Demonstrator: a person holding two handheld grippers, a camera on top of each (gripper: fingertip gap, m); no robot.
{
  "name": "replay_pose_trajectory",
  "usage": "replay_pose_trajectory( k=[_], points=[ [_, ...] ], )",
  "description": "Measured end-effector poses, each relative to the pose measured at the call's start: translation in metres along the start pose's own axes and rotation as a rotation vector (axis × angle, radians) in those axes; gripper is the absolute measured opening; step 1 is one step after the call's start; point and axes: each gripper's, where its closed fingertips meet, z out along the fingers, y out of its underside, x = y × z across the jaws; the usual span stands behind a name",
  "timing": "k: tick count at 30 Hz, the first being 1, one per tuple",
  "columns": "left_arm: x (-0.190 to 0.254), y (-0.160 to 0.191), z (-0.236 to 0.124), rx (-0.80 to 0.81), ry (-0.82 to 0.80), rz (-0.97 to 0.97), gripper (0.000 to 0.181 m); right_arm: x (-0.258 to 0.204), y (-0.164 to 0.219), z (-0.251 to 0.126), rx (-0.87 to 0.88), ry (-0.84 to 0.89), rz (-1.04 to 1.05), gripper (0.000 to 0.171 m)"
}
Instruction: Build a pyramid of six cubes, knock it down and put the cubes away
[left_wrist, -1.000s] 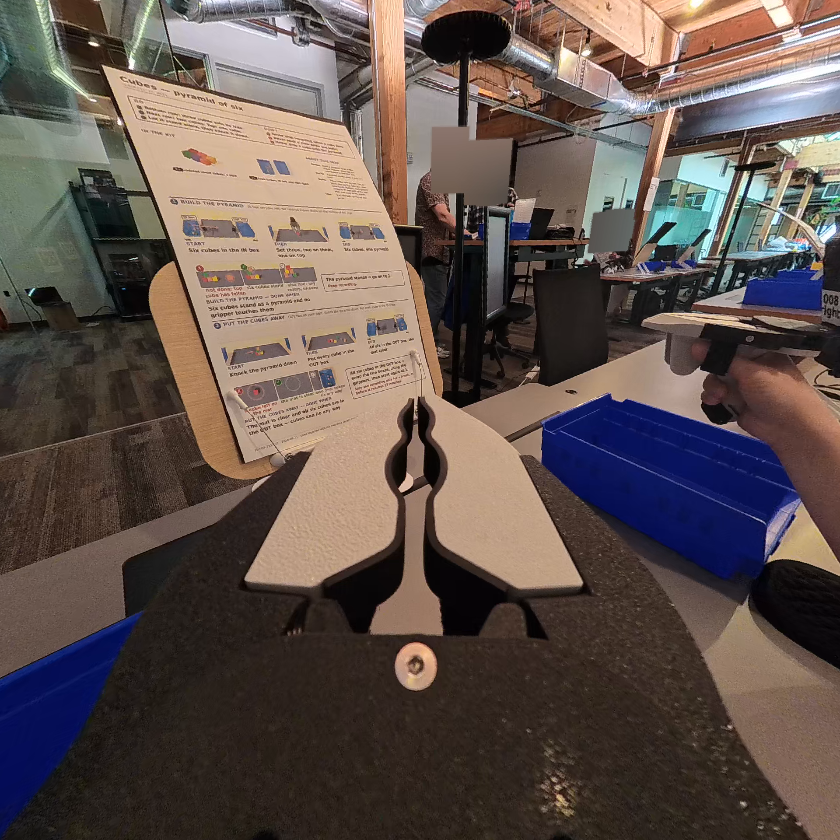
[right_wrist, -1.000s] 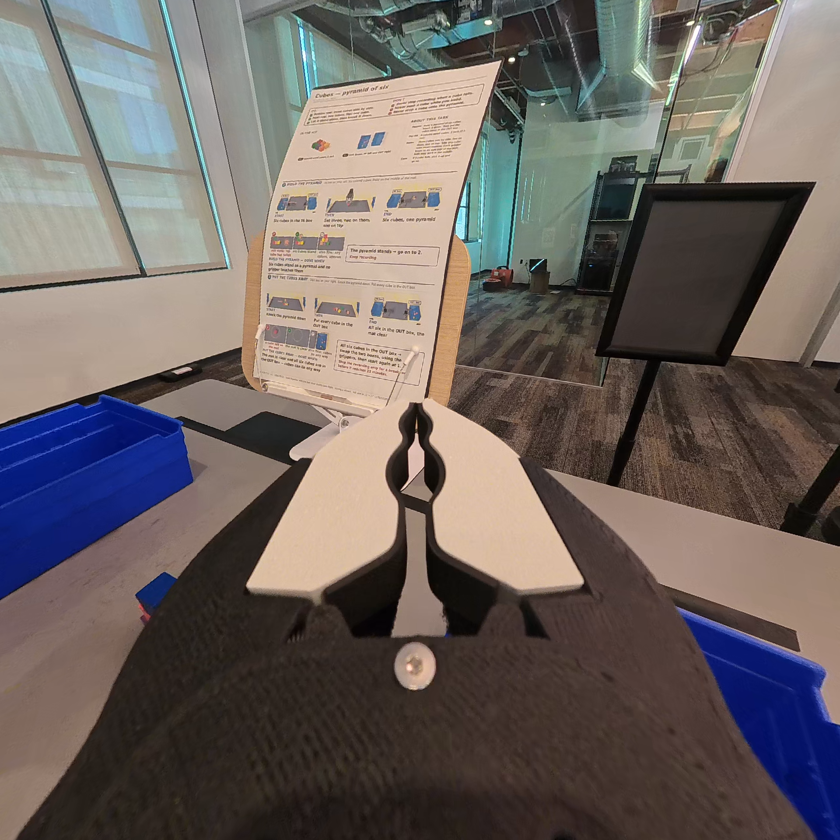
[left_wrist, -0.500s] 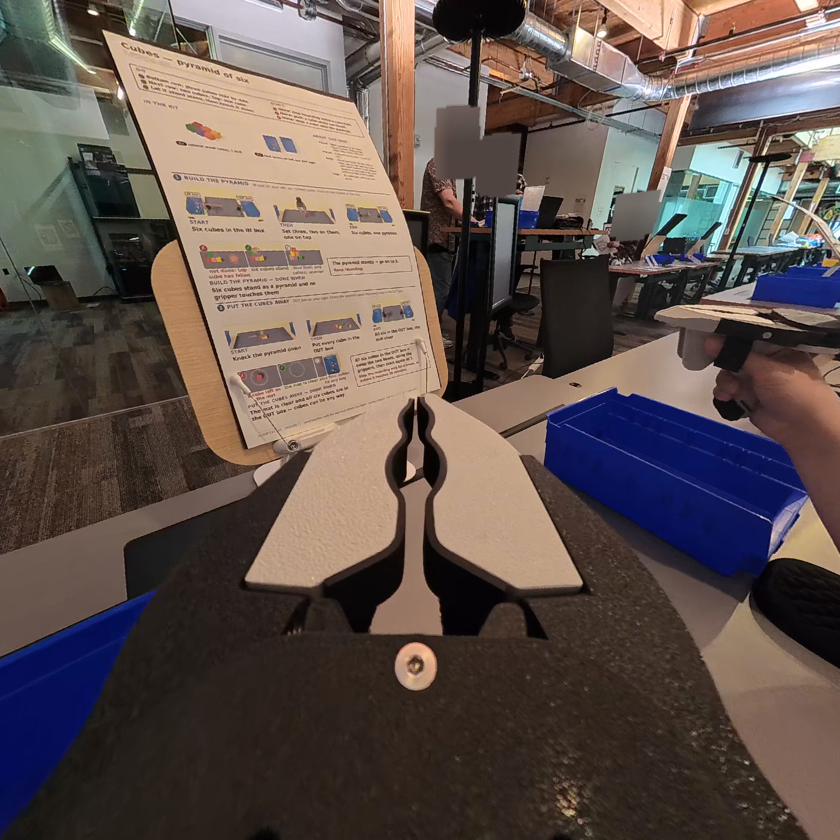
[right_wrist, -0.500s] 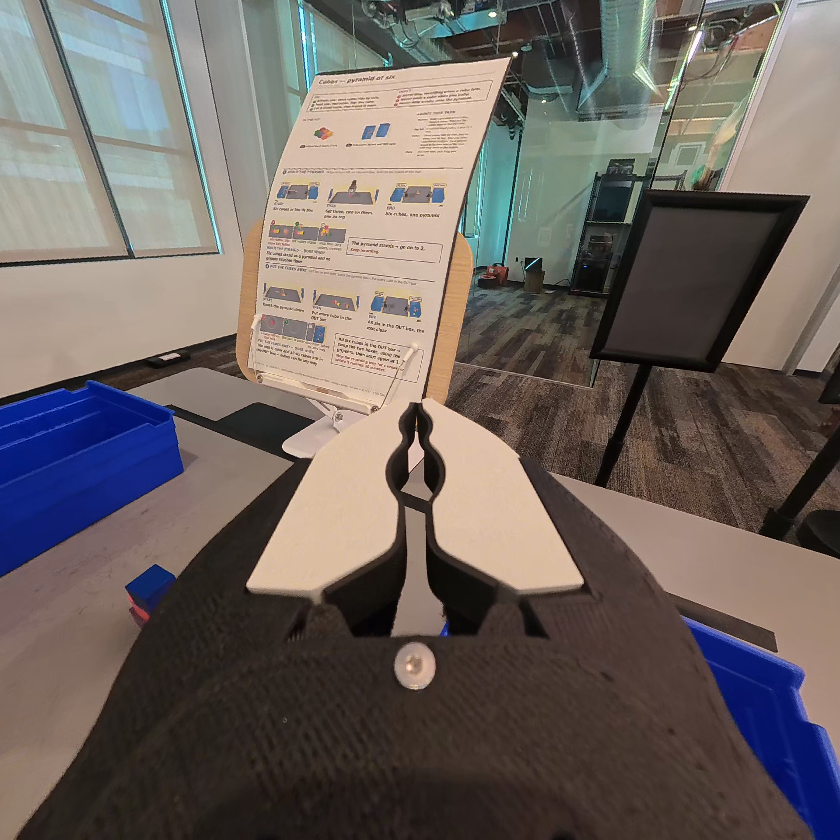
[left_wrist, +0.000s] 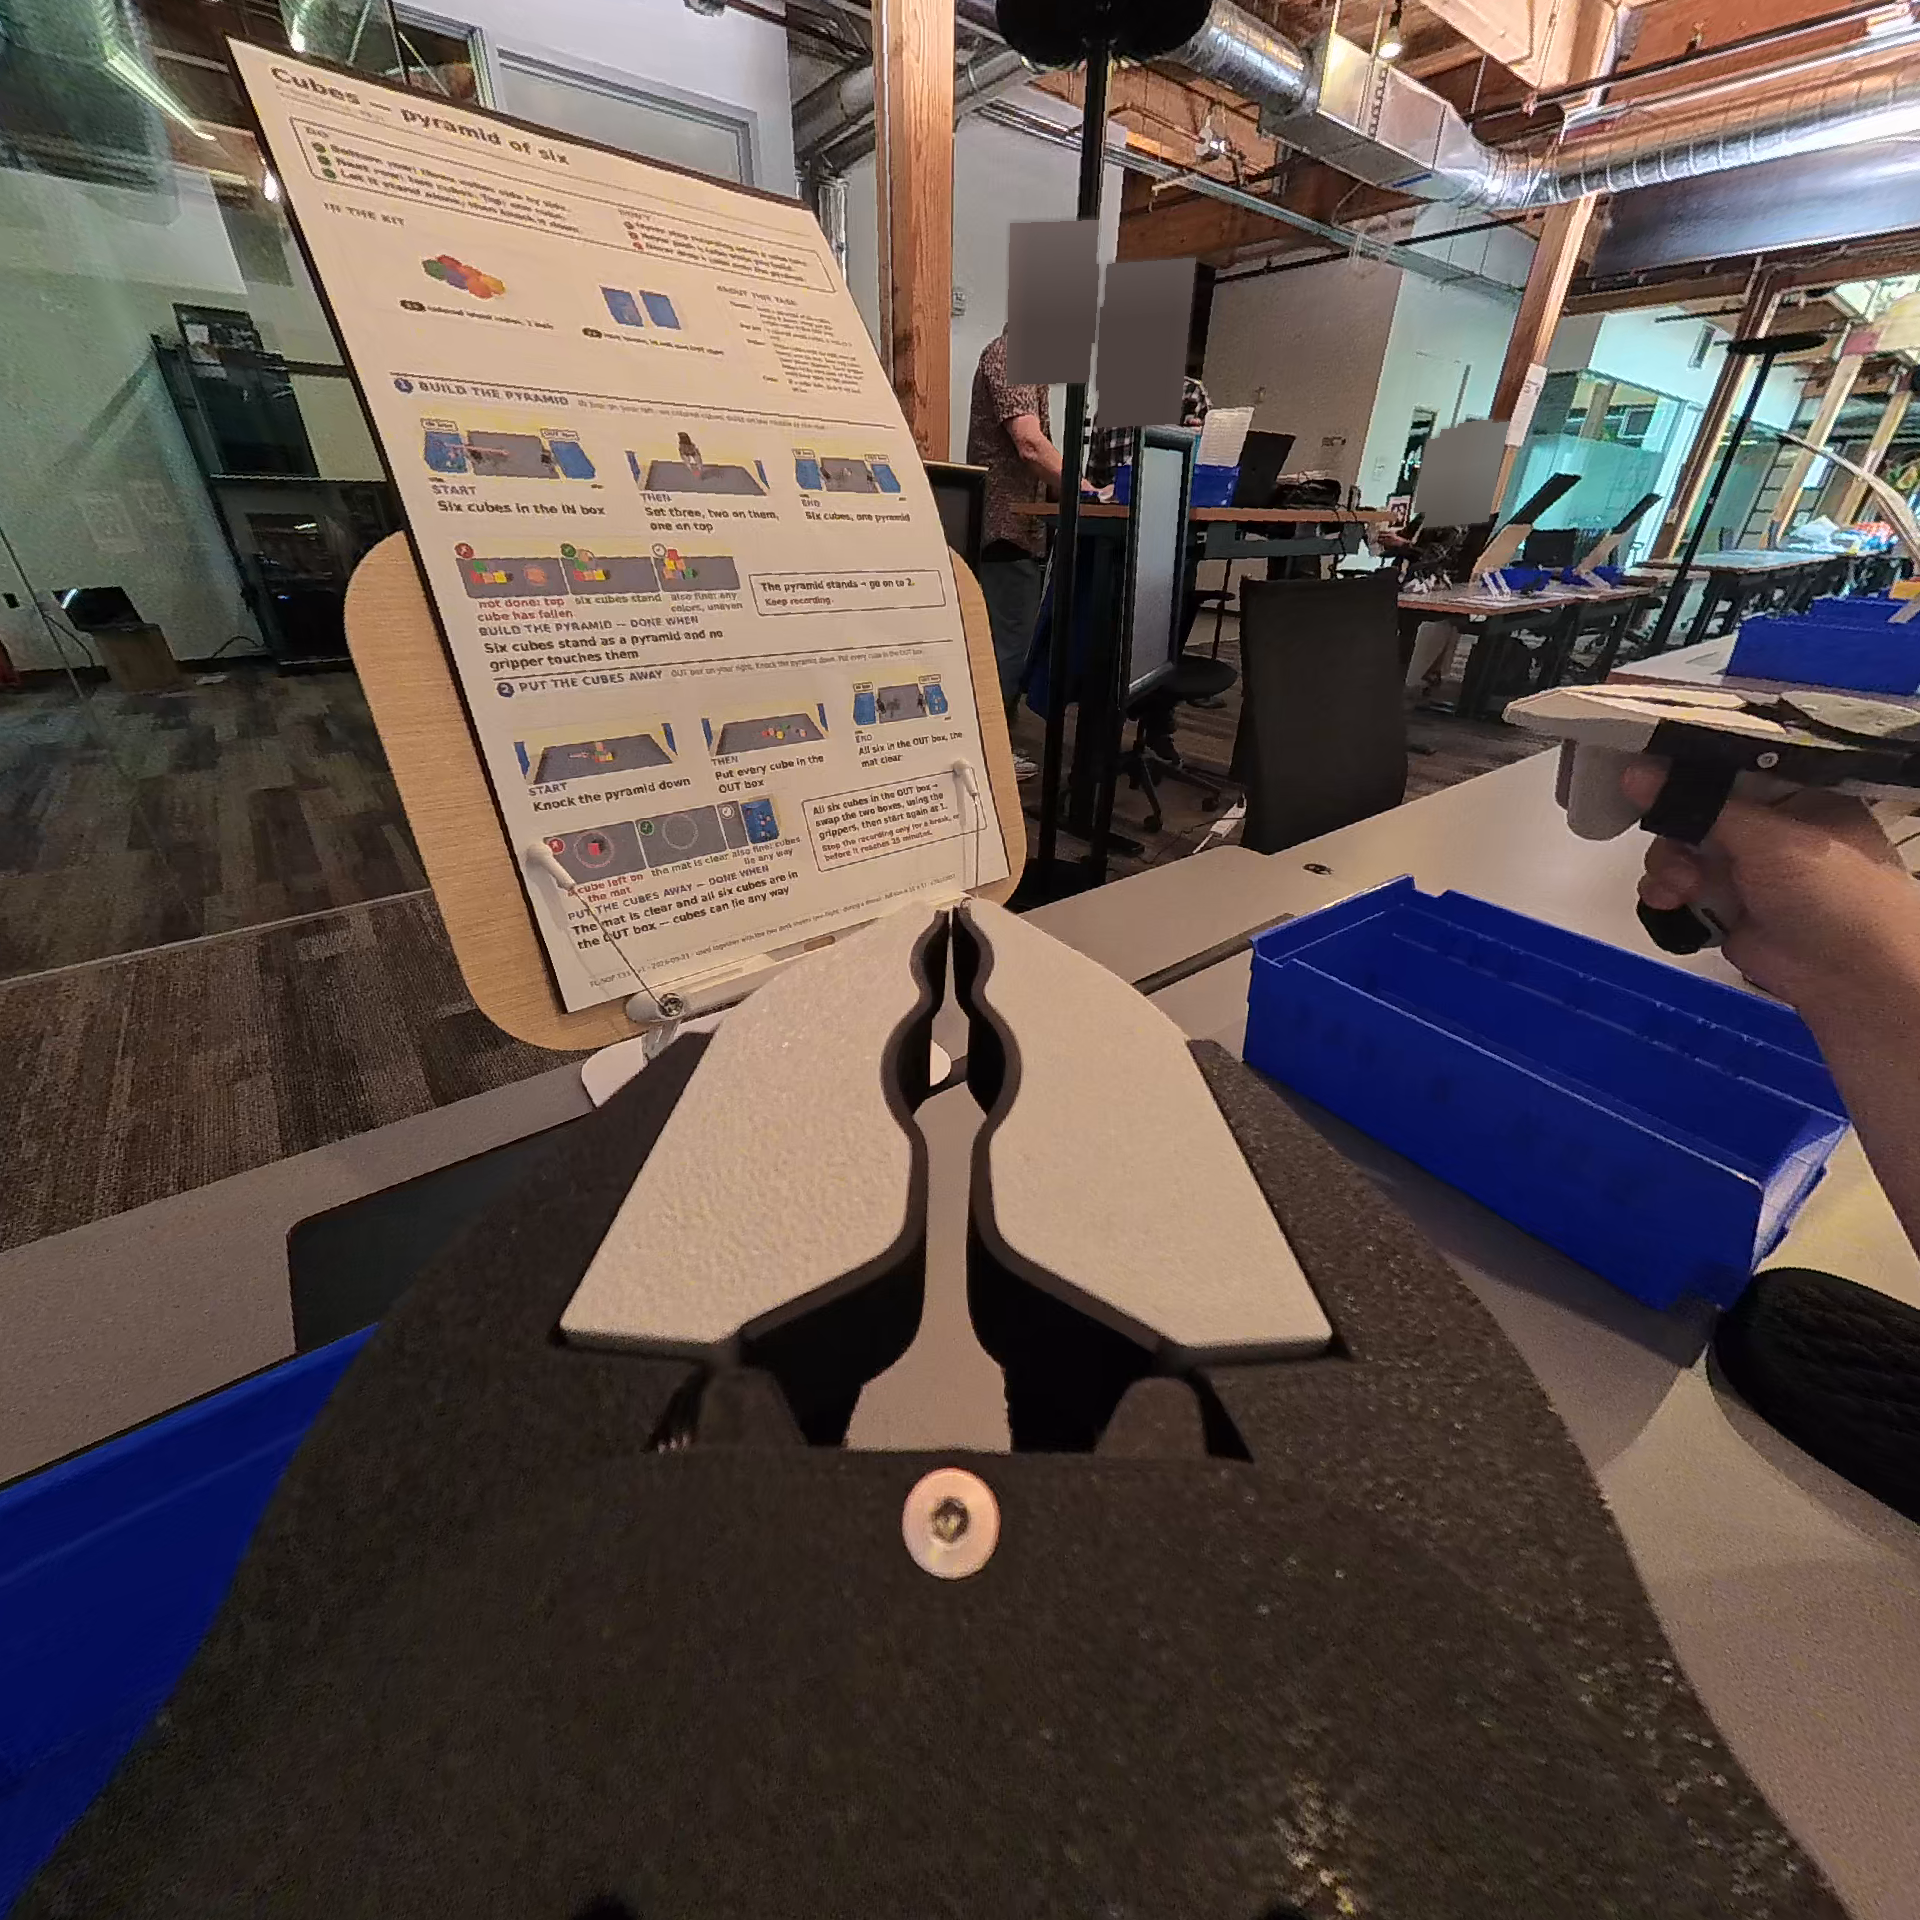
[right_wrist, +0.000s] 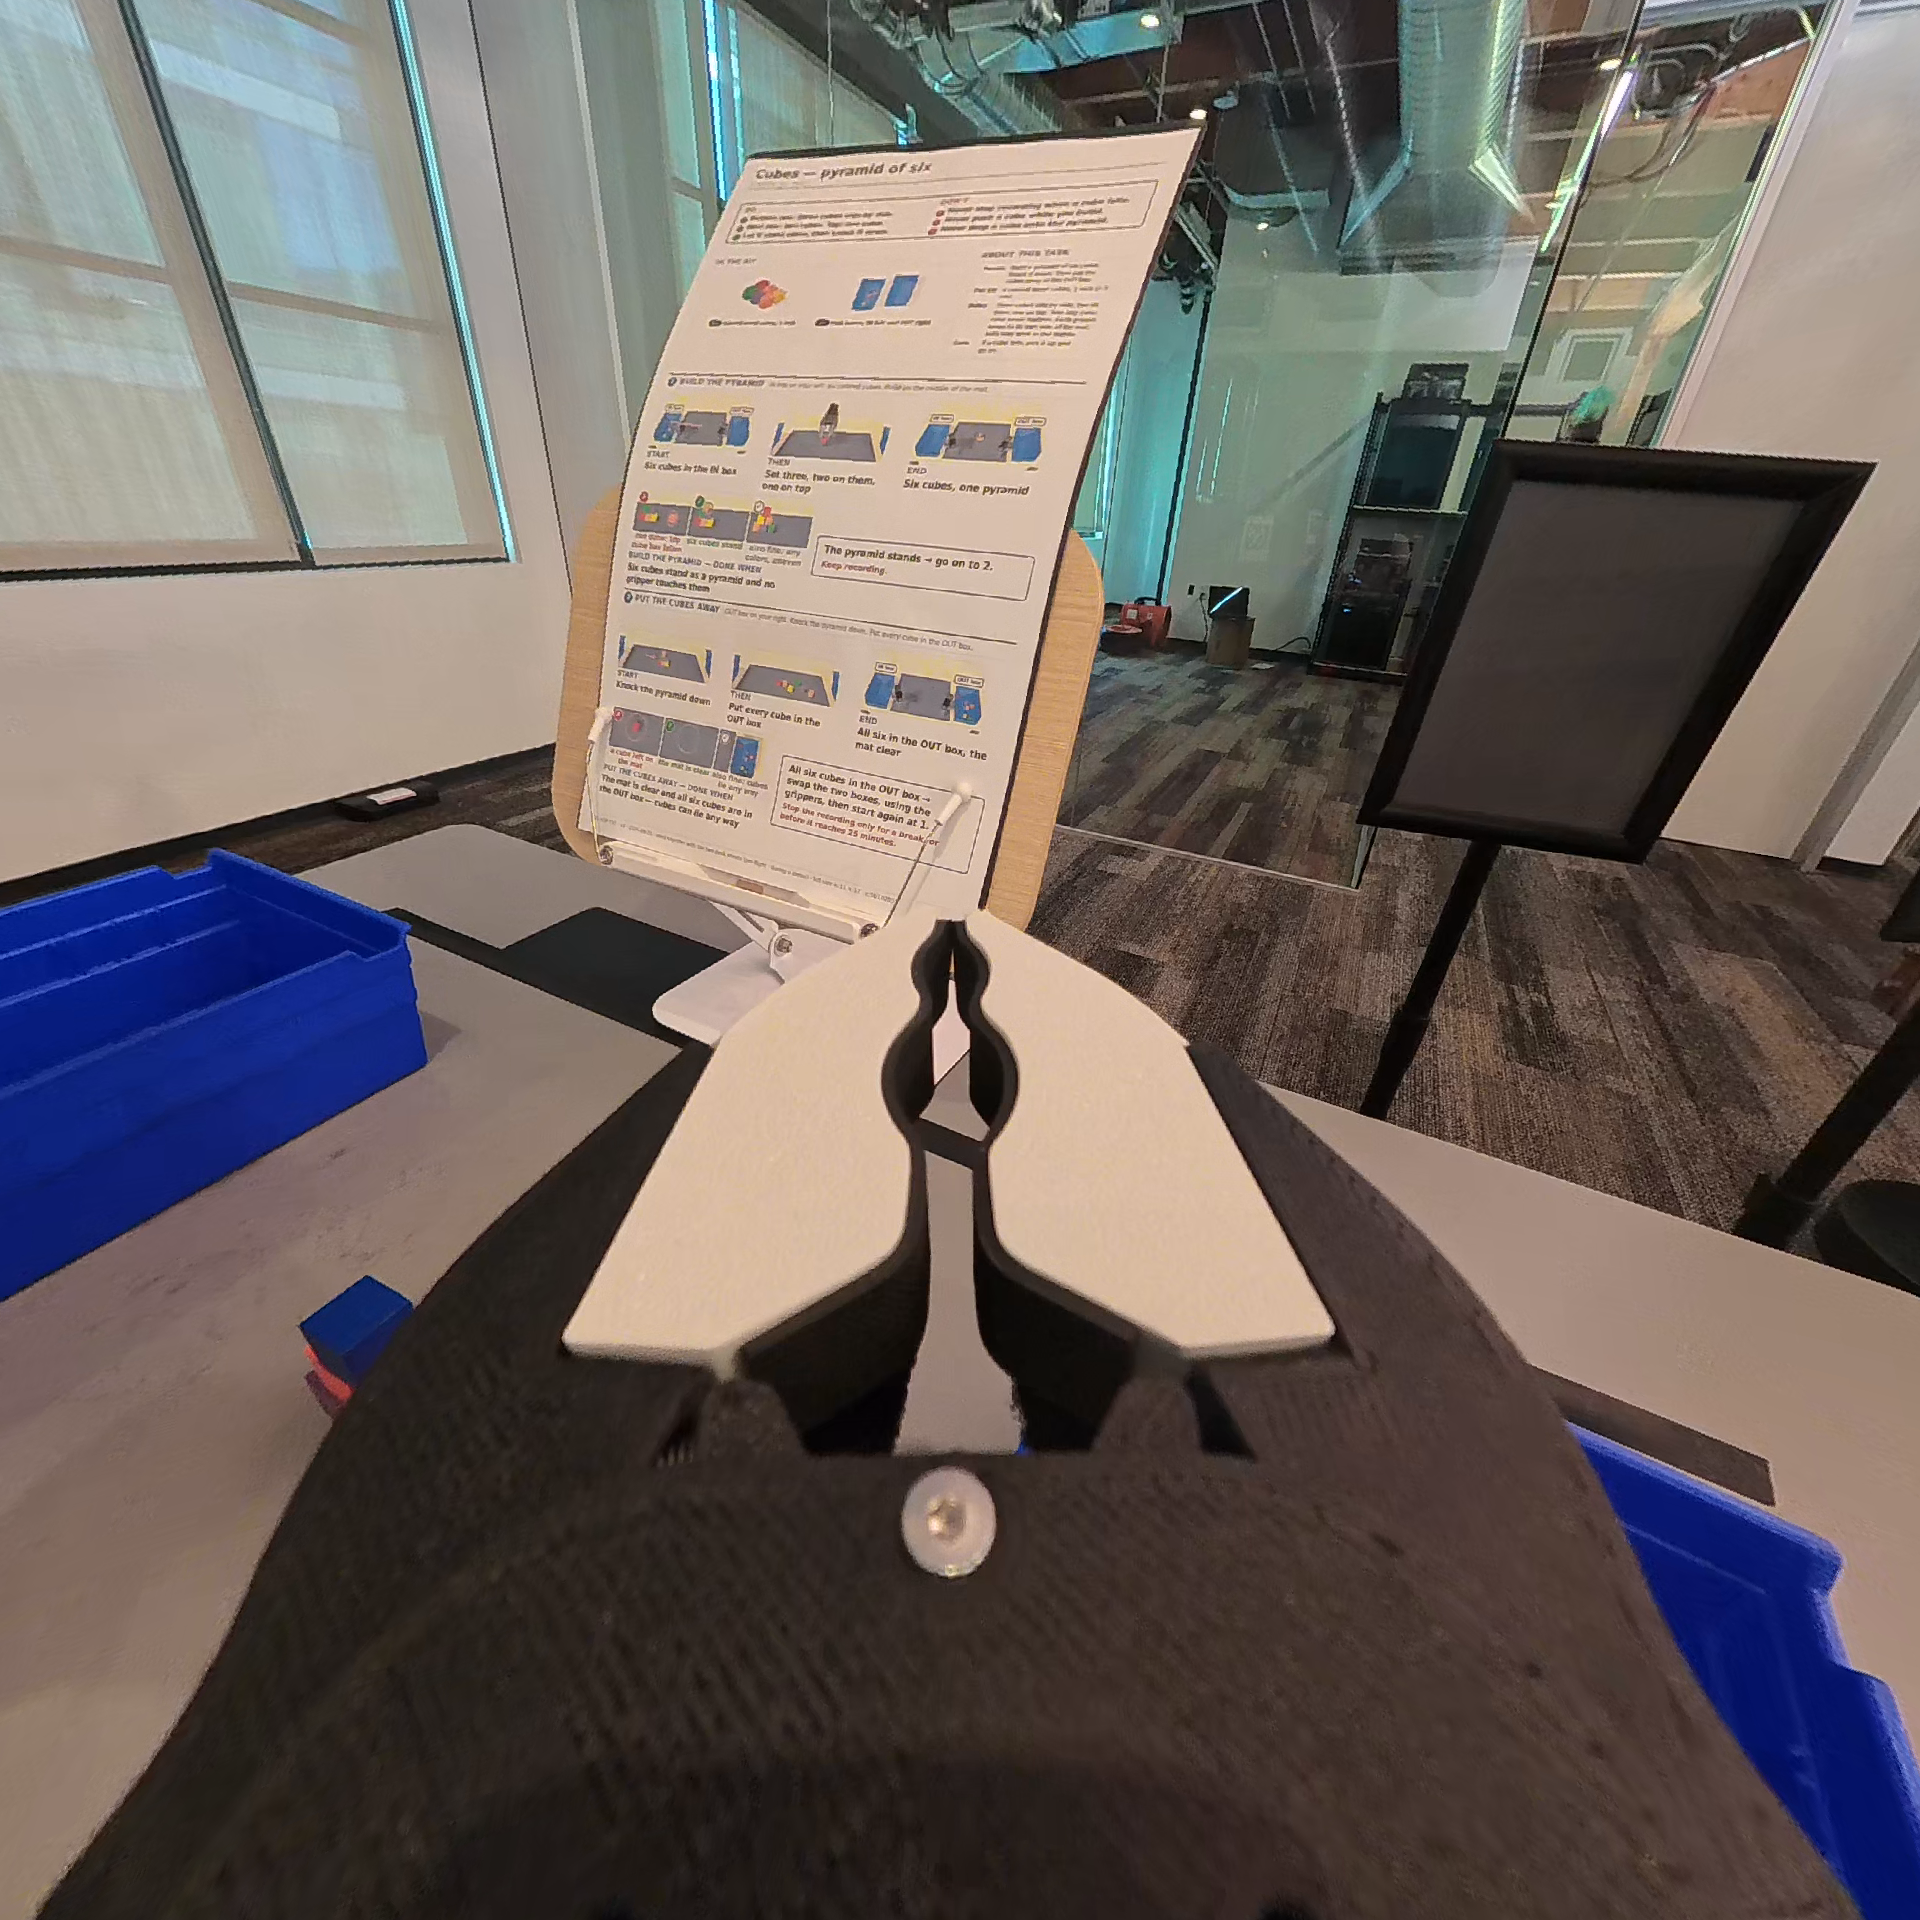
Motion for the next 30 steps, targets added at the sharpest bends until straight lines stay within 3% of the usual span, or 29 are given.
replay_pose_trajectory(
  k=[30],
  points=[
    [-0.002,0.015,0.007,-0.077,-0.003,-0.02,0.001,-0.006,0.008,0.006,-0.053,-0.01,-0.026,0.001]
  ],
)
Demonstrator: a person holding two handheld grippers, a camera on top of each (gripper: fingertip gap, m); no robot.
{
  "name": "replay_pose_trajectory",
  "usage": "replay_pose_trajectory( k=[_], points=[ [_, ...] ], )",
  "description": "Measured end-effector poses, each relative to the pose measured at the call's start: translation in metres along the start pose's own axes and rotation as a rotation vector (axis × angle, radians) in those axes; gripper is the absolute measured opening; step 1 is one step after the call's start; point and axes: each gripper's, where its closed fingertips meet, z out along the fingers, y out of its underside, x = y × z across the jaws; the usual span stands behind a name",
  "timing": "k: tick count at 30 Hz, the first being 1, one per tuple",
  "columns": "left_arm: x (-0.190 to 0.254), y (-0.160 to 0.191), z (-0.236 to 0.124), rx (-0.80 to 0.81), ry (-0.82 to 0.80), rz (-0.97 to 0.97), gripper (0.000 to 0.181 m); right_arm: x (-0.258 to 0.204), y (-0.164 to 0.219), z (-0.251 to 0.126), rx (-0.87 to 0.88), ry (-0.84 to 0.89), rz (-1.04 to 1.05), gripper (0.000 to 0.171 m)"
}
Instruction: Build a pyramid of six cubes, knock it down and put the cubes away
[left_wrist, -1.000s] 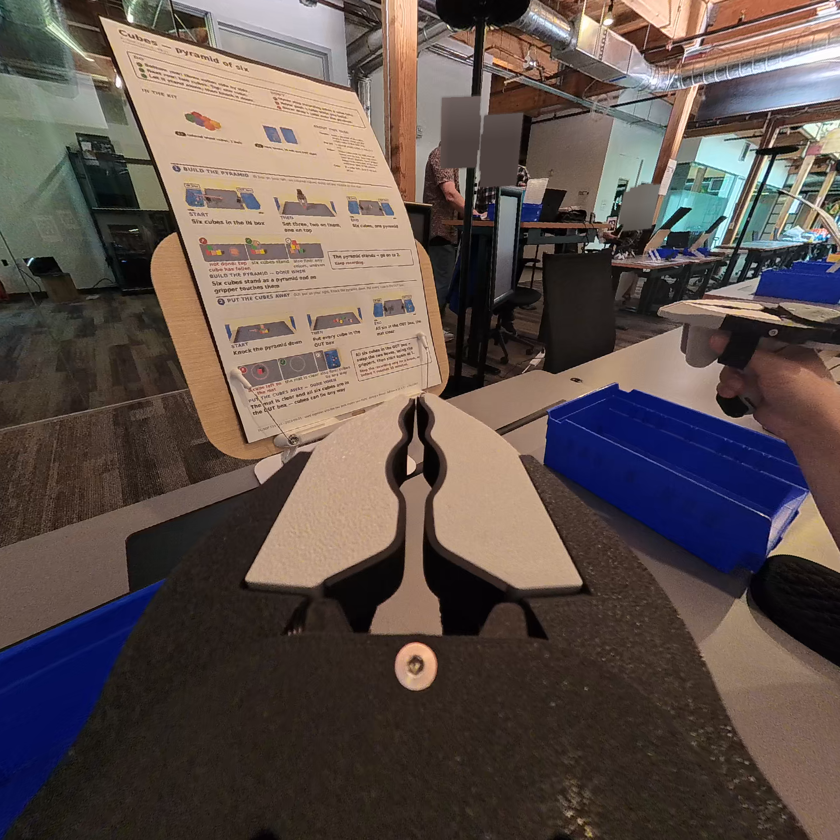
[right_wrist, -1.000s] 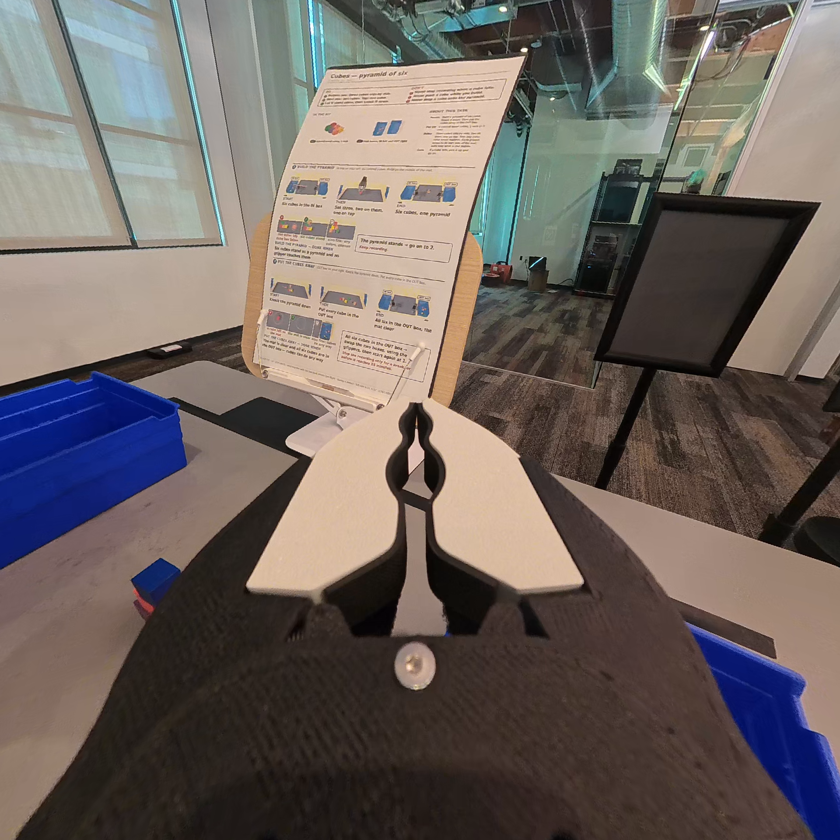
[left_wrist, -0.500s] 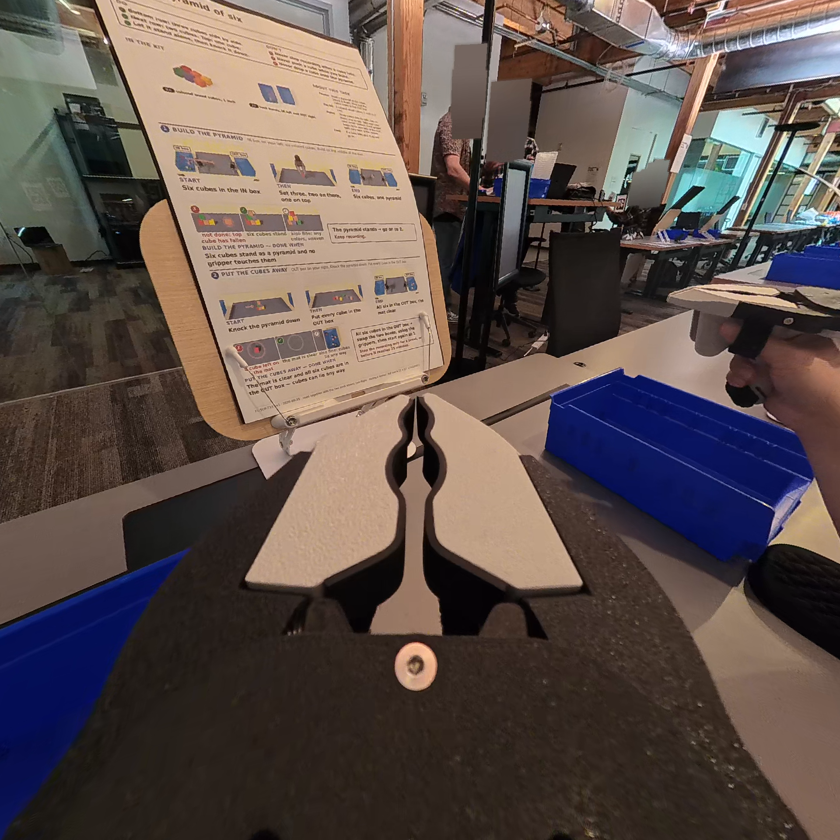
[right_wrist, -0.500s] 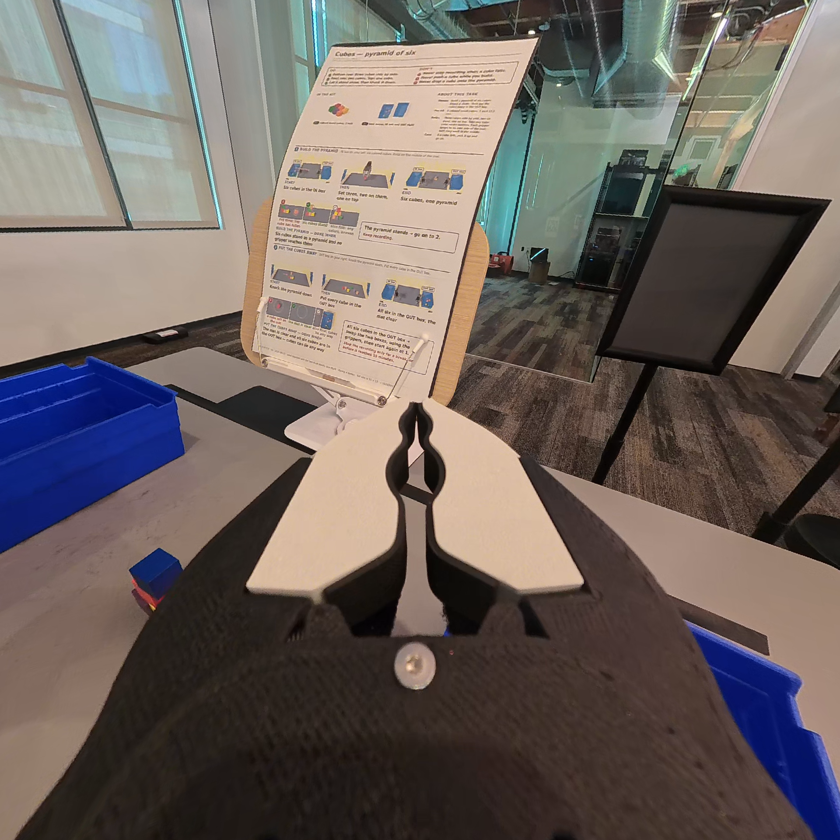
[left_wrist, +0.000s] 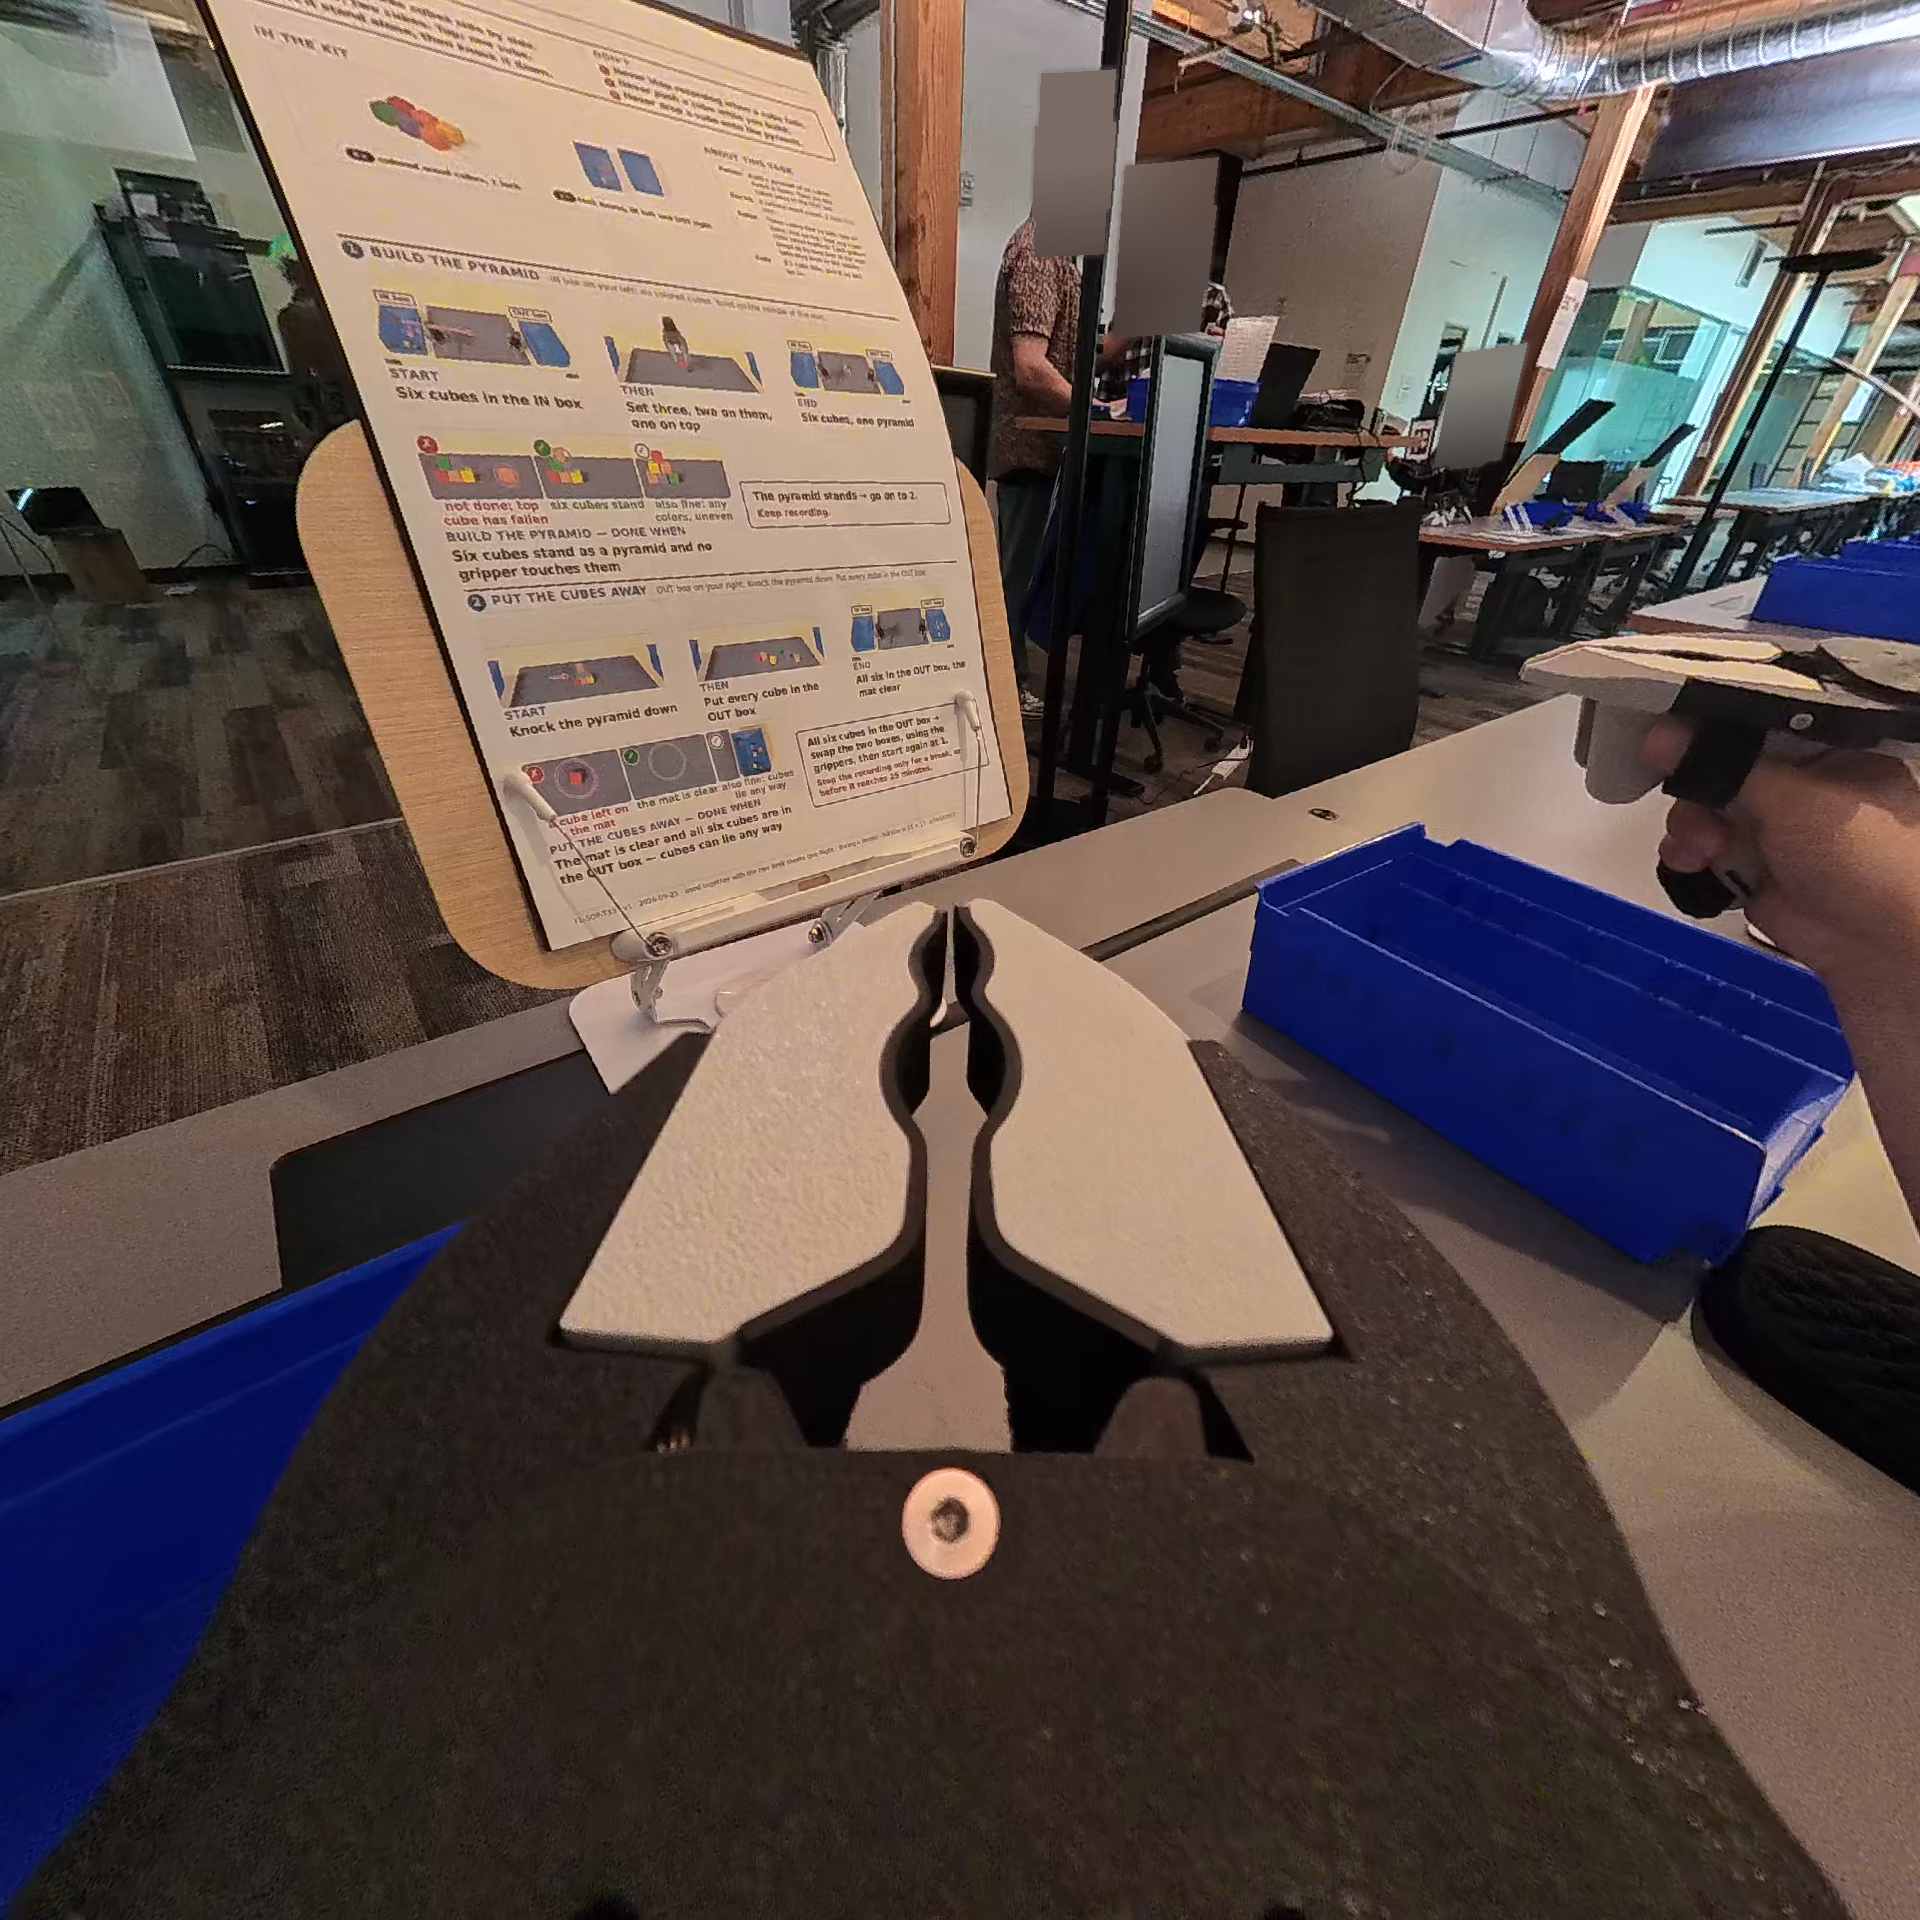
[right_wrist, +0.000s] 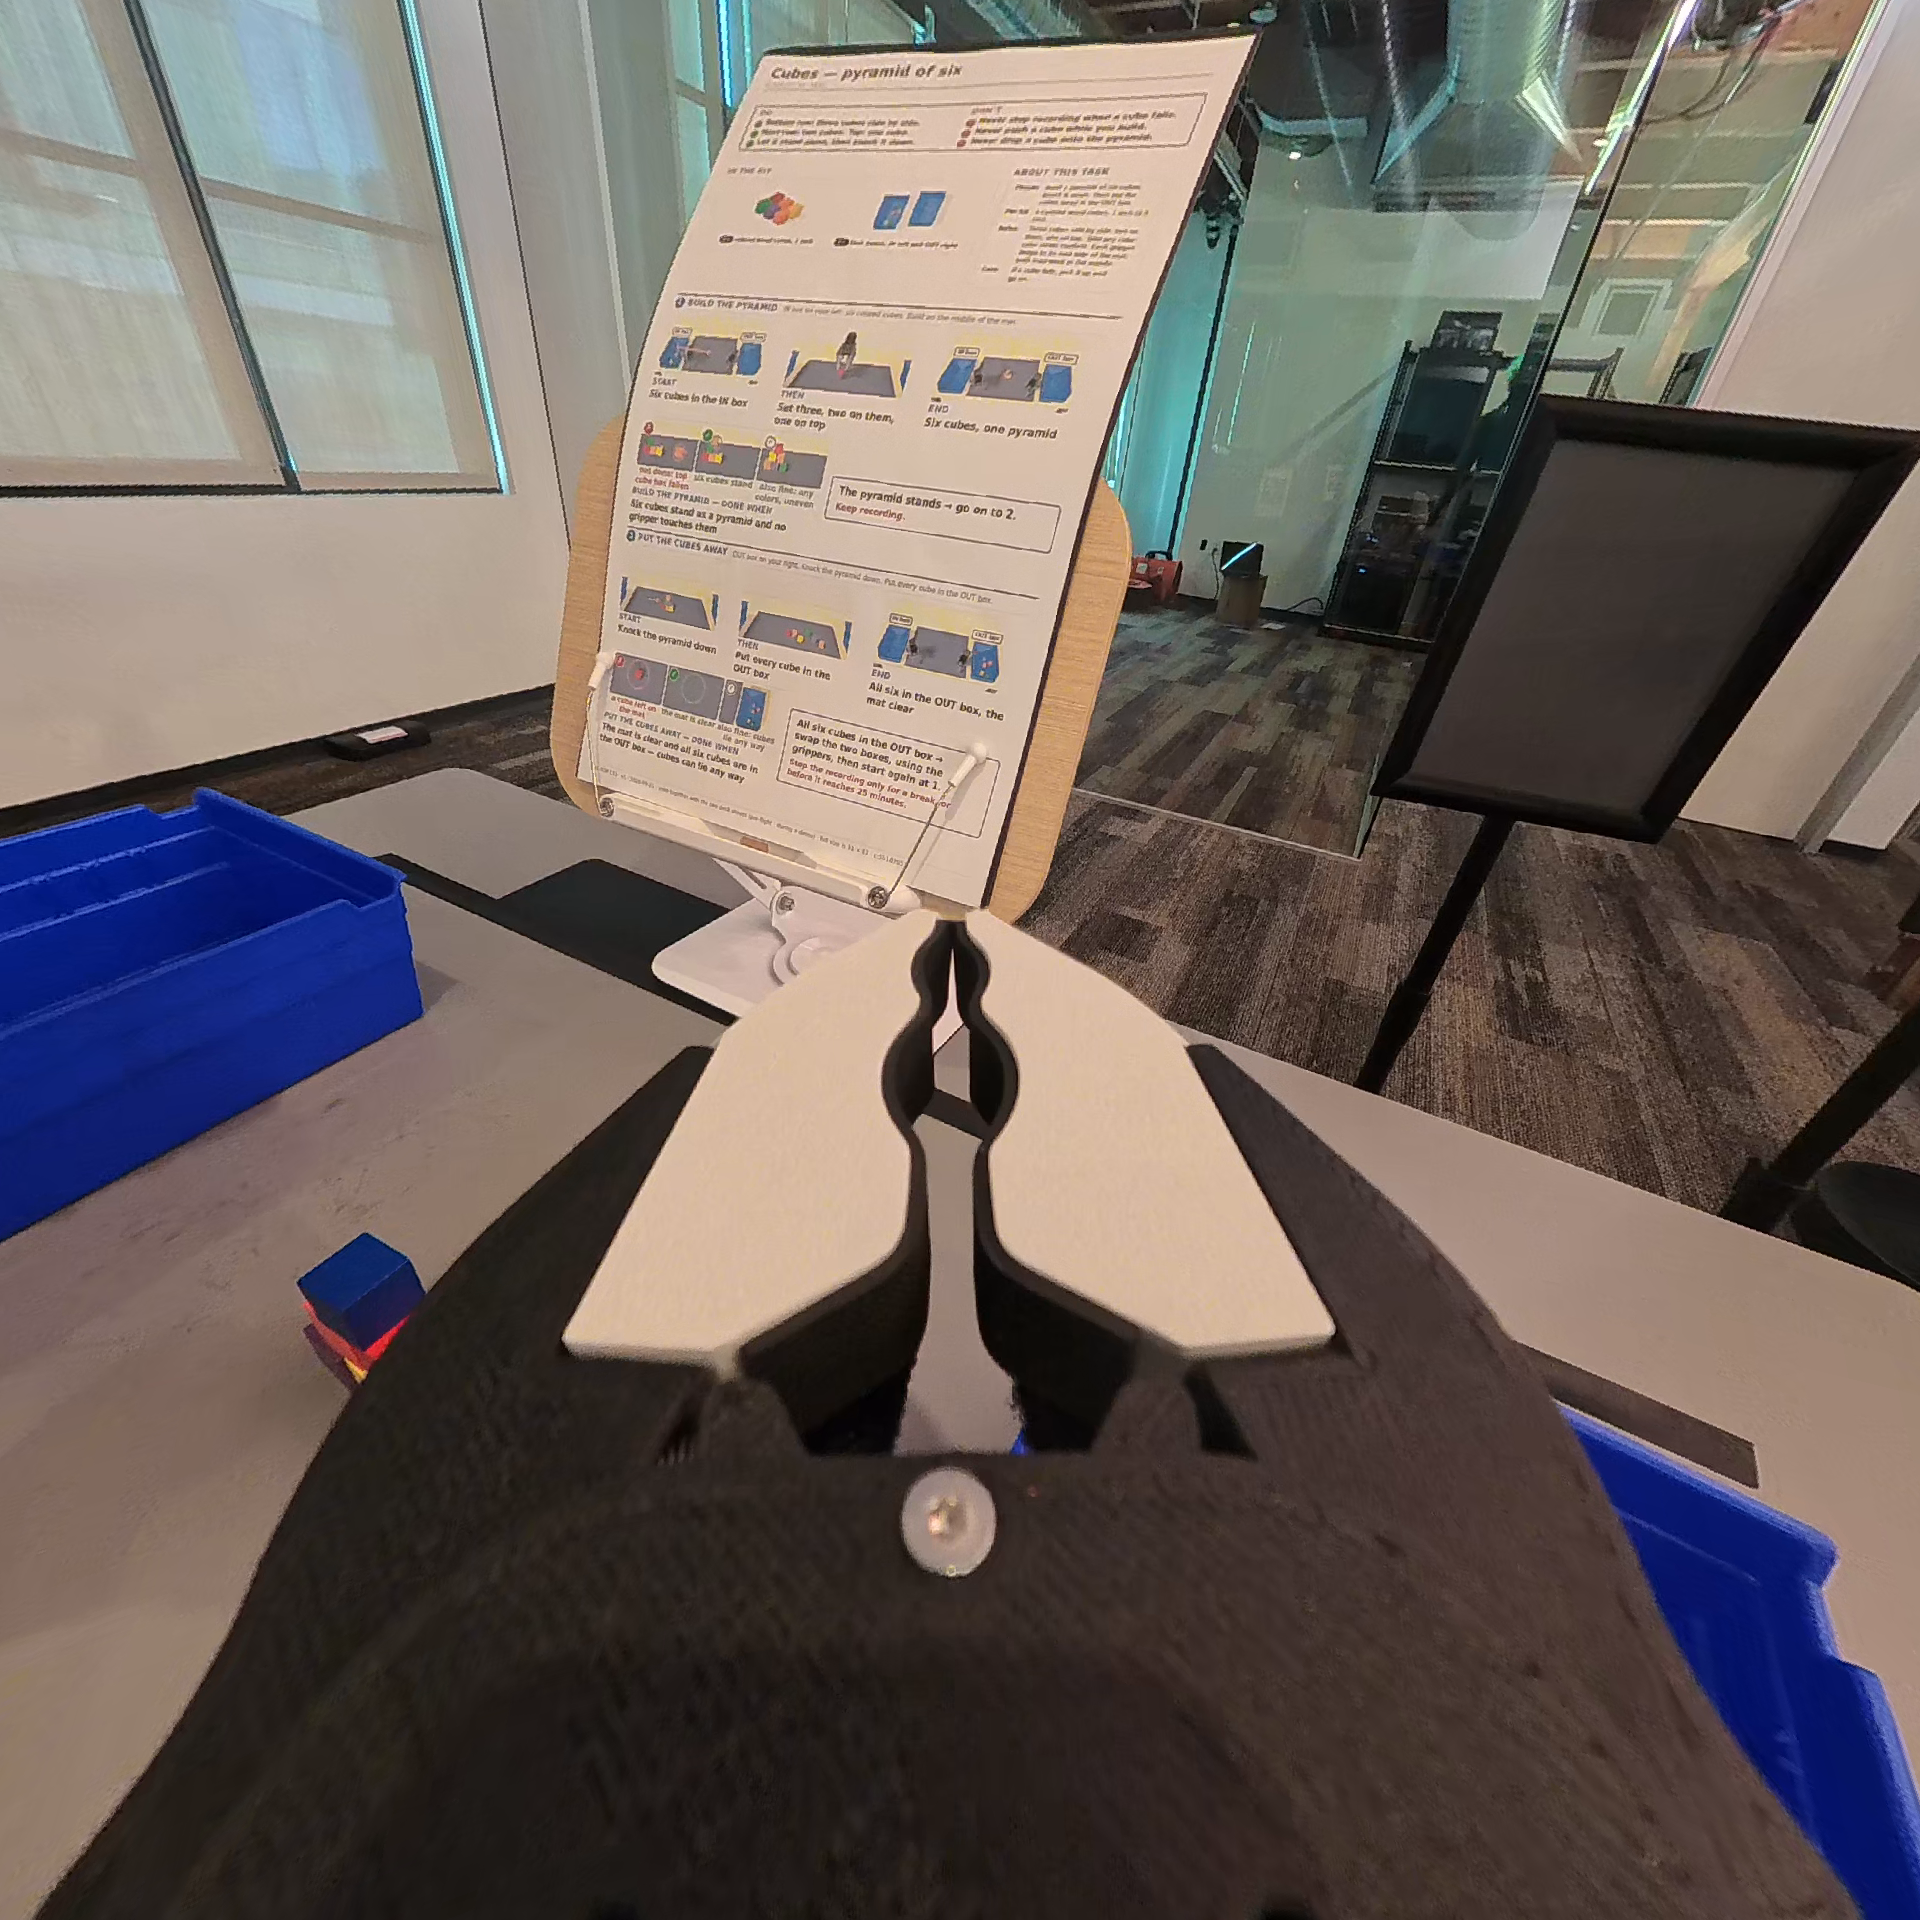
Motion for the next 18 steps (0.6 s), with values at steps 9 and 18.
replay_pose_trajectory(
  k=[9,18],
  points=[
    [0.019,0.025,0.003,-0.189,0.123,0.03,0.002,-0.037,0.007,0.006,-0.051,-0.228,-0.033,0.002],
    [0.04,0.068,0.013,-0.415,0.194,0.187,0.021,-0.109,0.059,0.005,-0.337,-0.611,-0.139,0.016]
  ],
)
